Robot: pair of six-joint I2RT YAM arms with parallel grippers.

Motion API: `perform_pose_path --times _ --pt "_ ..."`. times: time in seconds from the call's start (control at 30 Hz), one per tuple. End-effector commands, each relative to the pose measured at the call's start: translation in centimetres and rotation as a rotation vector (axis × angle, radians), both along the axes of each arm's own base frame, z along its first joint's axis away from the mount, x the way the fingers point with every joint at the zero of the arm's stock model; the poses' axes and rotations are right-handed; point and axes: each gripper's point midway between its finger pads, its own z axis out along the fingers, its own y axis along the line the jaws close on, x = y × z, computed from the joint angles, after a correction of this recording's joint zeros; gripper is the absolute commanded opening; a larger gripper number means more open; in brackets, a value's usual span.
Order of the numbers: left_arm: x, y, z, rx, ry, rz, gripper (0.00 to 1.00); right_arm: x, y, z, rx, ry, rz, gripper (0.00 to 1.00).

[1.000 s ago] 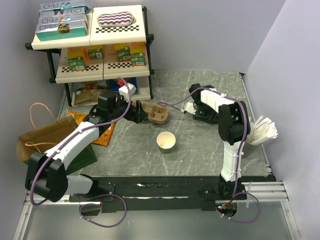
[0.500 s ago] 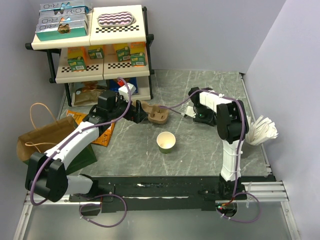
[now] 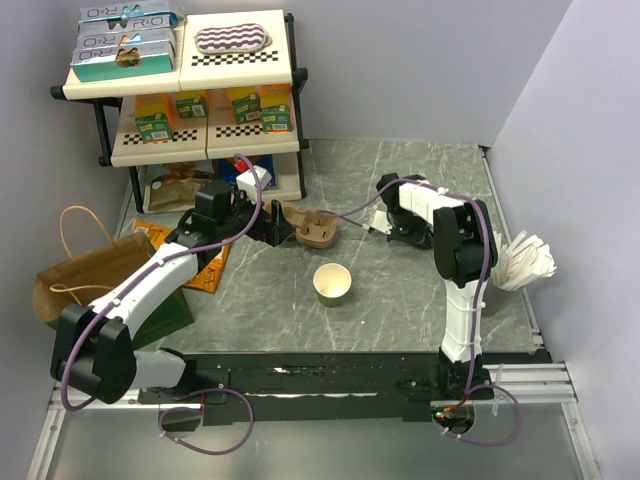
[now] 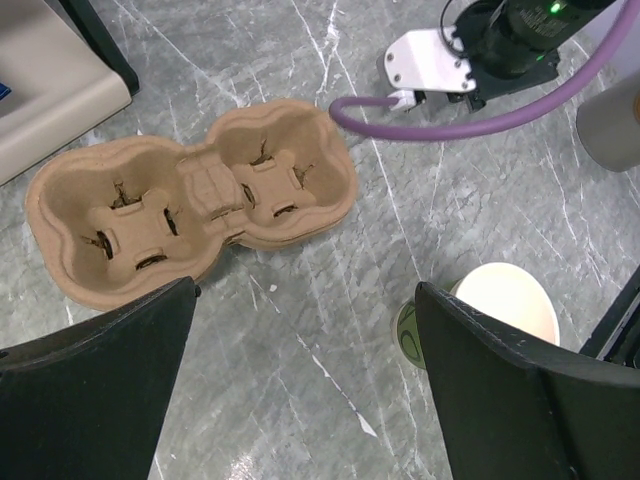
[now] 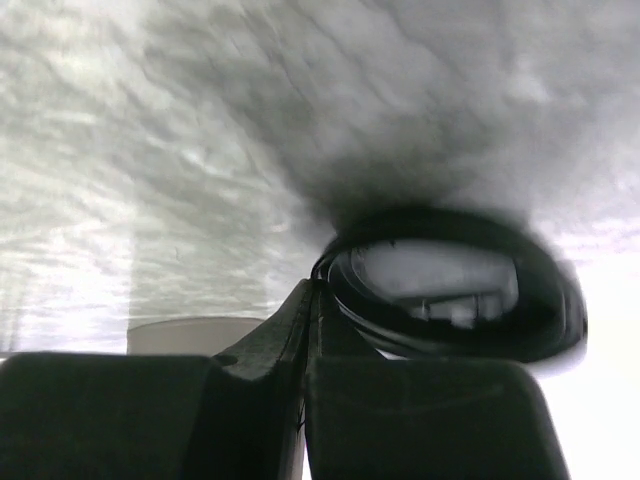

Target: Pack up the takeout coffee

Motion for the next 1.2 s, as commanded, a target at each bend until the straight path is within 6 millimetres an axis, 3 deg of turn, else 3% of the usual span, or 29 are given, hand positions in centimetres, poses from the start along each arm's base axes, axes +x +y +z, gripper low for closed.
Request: perform_pose_path --times 0.0,0.47,0.5,0.53,0.57,0.6,0.63,0.7,0.8,1.0,1.17 --pt "1.0 -0.4 2.4 -0.023 -0.072 -0.011 0.97 1.8 -0.1 6.0 0.041 -0.171 -0.029 0.0" --pt "0.8 -1.1 3.0 0.013 -0.113 -0.082 0.97 1.8 2.4 12.9 0.326 -0.276 -0.236 0.0" --pt "0.4 -1.5 3.4 0.012 -0.125 -0.119 0.97 1.5 3.6 13.2 0.403 -0.246 -0.247 0.0" --pt "0.0 -1.6 3.7 0.021 -0.144 -0.145 0.97 2.1 4.5 14.9 0.475 -0.271 -0.259 0.0" --pt "-0.3 -1.6 3.7 0.066 -0.193 -0.194 0.97 0.8 5.3 15.5 0.515 -0.217 -0.283 0.0" --pt "-0.7 -1.7 3.8 0.084 -0.221 -0.224 0.97 -0.1 8.1 16.3 0.665 -0.144 -0.274 0.0" --pt "-1.2 -1.7 4.3 0.126 -0.299 -0.27 0.97 -0.1 9.5 18.7 0.761 -0.151 -0.247 0.0" --pt "-2.3 -2.0 4.3 0.173 -0.377 -0.35 0.97 -2.9 13.2 21.7 0.982 -0.051 -0.196 0.0" --pt "-3.5 -2.4 5.2 0.273 -0.579 -0.485 0.99 -5.5 15.7 24.1 1.131 -0.011 -0.112 0.0" --pt "-3.6 -4.7 9.2 0.336 -0.875 -0.603 0.97 -9.7 20.2 25.5 1.241 0.099 0.031 0.0" --pt "-3.6 -6.4 9.8 0.427 -1.052 -0.689 0.97 -11.3 22.3 26.4 1.338 0.19 0.023 0.0"
